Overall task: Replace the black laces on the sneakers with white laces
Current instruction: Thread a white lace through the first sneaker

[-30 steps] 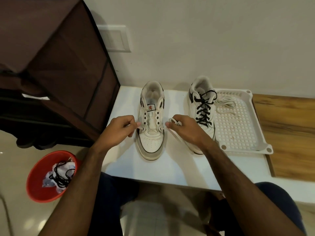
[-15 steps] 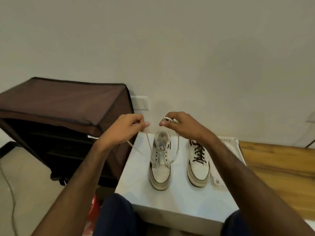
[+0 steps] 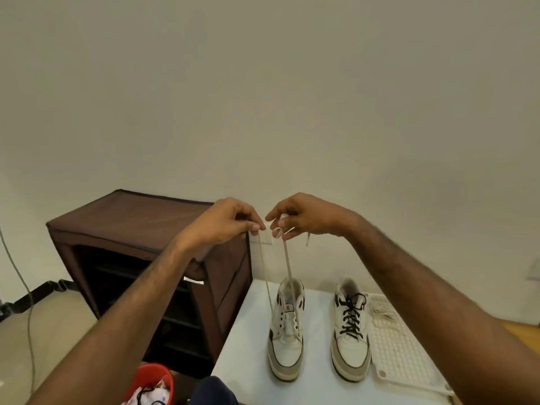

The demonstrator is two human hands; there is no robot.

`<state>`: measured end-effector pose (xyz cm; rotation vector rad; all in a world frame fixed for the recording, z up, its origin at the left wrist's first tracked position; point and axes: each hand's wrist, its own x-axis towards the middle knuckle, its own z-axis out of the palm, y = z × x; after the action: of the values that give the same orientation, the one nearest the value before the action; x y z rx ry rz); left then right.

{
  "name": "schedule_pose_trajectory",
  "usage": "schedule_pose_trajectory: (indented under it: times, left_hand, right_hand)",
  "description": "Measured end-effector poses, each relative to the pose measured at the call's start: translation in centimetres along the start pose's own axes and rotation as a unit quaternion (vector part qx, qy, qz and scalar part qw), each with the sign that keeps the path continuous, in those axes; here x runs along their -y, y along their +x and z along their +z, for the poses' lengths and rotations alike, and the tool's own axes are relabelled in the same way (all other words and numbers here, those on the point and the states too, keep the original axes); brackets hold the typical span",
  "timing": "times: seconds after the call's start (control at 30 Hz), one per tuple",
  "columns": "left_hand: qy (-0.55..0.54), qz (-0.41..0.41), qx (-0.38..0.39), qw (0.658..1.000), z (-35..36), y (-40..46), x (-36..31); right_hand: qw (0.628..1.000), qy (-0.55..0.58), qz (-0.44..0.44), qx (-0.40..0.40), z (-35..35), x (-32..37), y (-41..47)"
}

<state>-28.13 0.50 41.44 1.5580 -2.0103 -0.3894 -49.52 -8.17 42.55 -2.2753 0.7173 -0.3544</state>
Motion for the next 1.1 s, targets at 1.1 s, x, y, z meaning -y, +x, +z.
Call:
schedule_pose_trajectory:
  times: [1.1]
  left_hand:
    - [-0.233,0.029,-0.234,0.943,0.6,0.8,-1.4]
  right_hand:
    - [0.994,-0.017,0.007,-0.111,0.1,1.5,-0.8]
